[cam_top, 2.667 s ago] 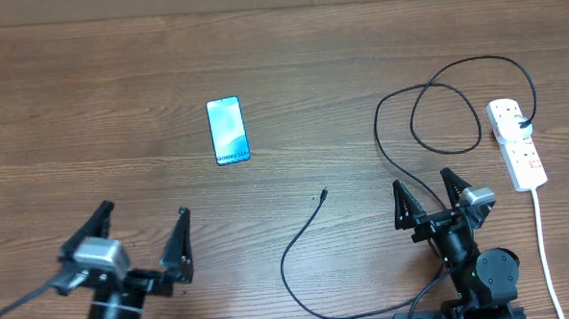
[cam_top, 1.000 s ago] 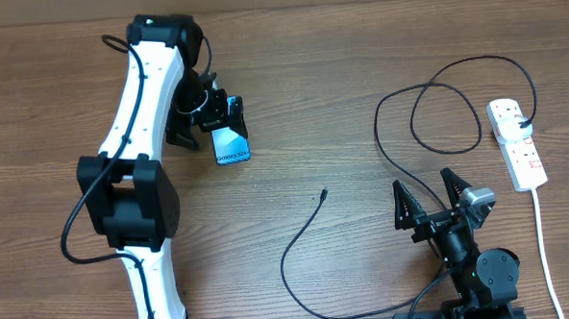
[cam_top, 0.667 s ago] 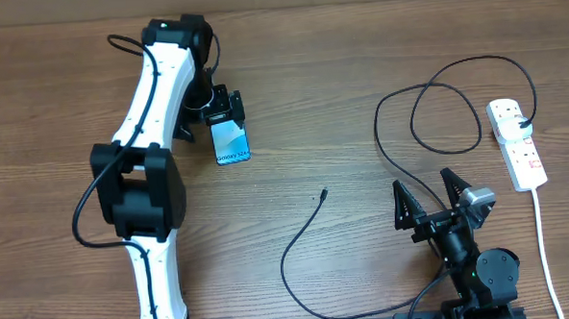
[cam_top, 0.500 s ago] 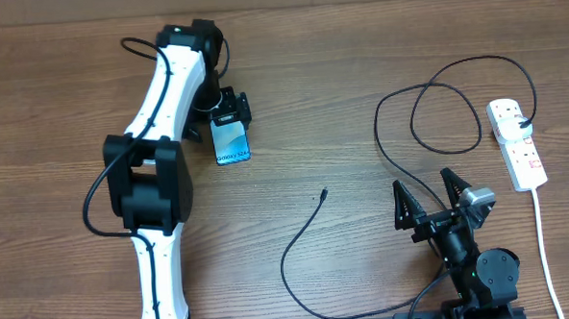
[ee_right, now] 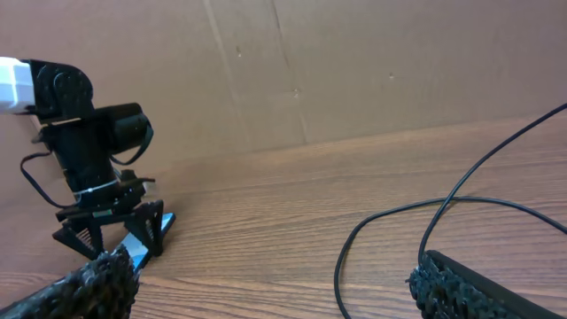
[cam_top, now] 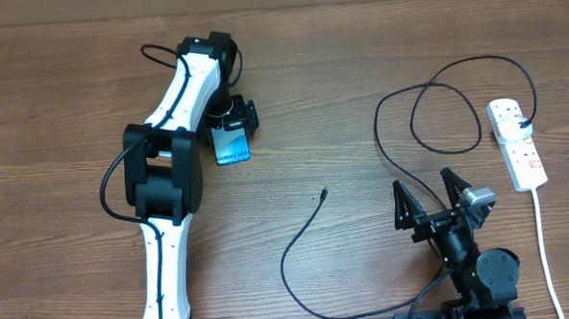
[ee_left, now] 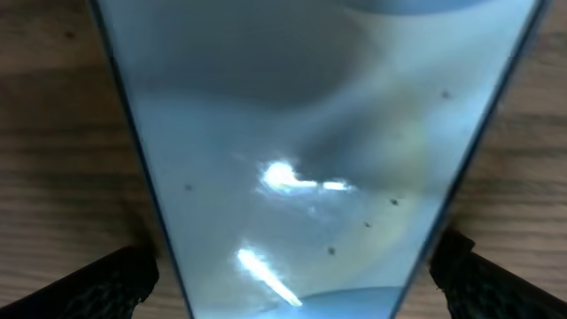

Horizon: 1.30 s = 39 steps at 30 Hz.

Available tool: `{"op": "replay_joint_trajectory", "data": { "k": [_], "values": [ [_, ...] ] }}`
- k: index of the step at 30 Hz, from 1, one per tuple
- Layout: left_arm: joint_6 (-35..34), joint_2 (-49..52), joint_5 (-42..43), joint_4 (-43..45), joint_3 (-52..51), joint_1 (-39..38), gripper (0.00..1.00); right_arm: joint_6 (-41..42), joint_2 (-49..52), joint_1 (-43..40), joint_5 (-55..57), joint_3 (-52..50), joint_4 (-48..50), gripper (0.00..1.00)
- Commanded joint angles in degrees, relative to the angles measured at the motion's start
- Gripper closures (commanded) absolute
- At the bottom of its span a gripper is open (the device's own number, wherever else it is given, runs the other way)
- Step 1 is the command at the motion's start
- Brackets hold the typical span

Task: Plug charger to phone and switch on socket
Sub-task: 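Grasp the phone with the left gripper and lift it upright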

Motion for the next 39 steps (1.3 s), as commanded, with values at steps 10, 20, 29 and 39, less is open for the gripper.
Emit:
{"op": "replay_joint_trajectory", "data": {
  "k": [10,20,29,39],
  "values": [
    [-0.15,3.23,-3.34,0.76,0.68,-0.11,0.0,-0.11,-0.5,0.37,0.35,-0.57,0.2,0.0],
    [4.79,3.23,1.77,2.95,0.68,0.35,0.0,-0.11,-0.5,0.37,0.35,-0.57,0.2,0.0],
    [4.79,3.23,1.55,3.54,0.68,0.48,0.0,-0.11,-0.5,0.37,0.35,-0.57,0.2,0.0],
    [4.74,3.23,1.57,-0.07,0.68,-0.07,0.18,-0.11,-0.5,0.37,0.35,-0.57,0.2,0.0]
  ]
}}
